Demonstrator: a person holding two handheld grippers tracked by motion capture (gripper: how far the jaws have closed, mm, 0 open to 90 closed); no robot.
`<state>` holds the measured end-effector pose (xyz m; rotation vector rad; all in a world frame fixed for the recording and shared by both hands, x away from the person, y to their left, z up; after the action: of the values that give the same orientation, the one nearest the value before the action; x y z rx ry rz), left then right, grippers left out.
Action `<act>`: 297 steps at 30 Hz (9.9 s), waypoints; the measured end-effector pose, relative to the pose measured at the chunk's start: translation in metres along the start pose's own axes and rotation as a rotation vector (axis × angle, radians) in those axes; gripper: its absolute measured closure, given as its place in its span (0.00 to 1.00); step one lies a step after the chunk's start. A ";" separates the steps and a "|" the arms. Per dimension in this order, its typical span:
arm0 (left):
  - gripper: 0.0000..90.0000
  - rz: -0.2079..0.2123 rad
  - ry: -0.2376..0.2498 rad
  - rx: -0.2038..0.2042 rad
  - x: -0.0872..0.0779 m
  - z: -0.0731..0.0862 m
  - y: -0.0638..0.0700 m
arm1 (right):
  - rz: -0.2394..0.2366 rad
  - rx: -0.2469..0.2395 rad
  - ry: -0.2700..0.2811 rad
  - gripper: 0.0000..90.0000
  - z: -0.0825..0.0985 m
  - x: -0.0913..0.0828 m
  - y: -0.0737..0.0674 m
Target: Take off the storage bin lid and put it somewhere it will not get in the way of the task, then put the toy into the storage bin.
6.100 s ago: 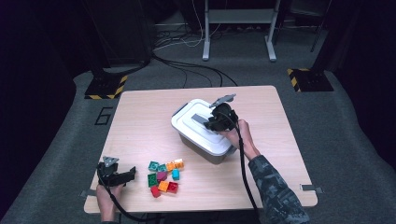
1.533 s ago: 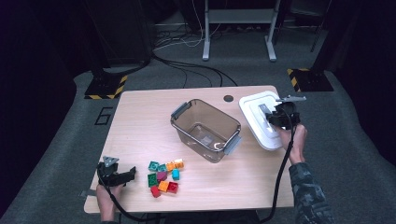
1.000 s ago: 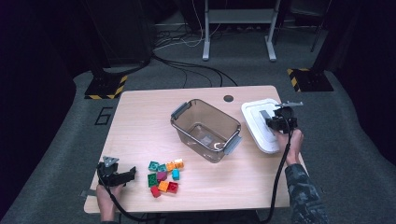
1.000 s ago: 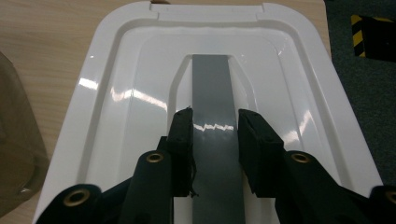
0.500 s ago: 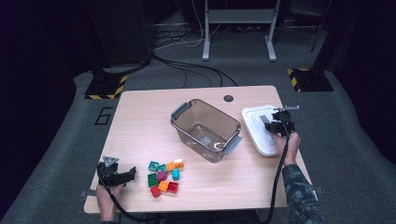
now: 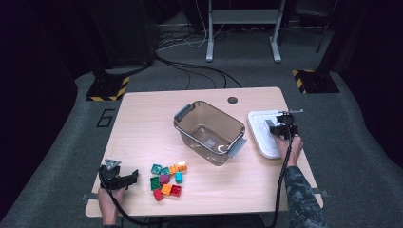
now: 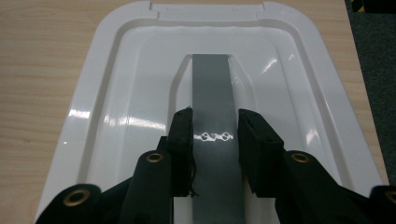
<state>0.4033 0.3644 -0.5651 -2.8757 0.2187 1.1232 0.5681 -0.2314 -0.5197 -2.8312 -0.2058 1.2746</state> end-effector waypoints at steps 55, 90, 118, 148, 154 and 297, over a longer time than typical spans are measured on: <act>0.10 -0.001 0.000 0.001 0.000 0.000 0.000 | -0.270 -0.405 0.129 0.00 0.090 -0.085 -0.113; 0.09 0.005 -0.009 0.012 0.000 -0.001 0.001 | -0.319 -0.452 0.032 0.00 0.135 -0.044 -0.145; 0.02 0.195 0.015 0.074 -0.007 -0.032 0.063 | -0.318 -0.454 0.041 0.00 0.134 -0.043 -0.145; 0.10 0.212 -0.025 0.054 0.005 -0.035 0.058 | -0.317 -0.459 0.042 0.00 0.134 -0.043 -0.145; 0.10 0.229 -0.074 0.083 0.011 -0.030 0.064 | -0.317 -0.465 0.043 0.00 0.134 -0.043 -0.145; 0.65 0.373 0.021 0.455 -0.029 -0.239 0.181 | -0.321 -0.459 0.039 0.00 0.134 -0.043 -0.145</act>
<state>0.5155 0.1659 -0.3681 -2.4935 0.9128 0.9301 0.4242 -0.0975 -0.5645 -2.9927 -1.0255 1.2272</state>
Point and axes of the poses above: each handheld gripper's, and its own axes: x roughly forward along the jaws, z roughly out of its underside, y roughly to its right, the point moved 5 cm from there along x, roughly forward along the jaws
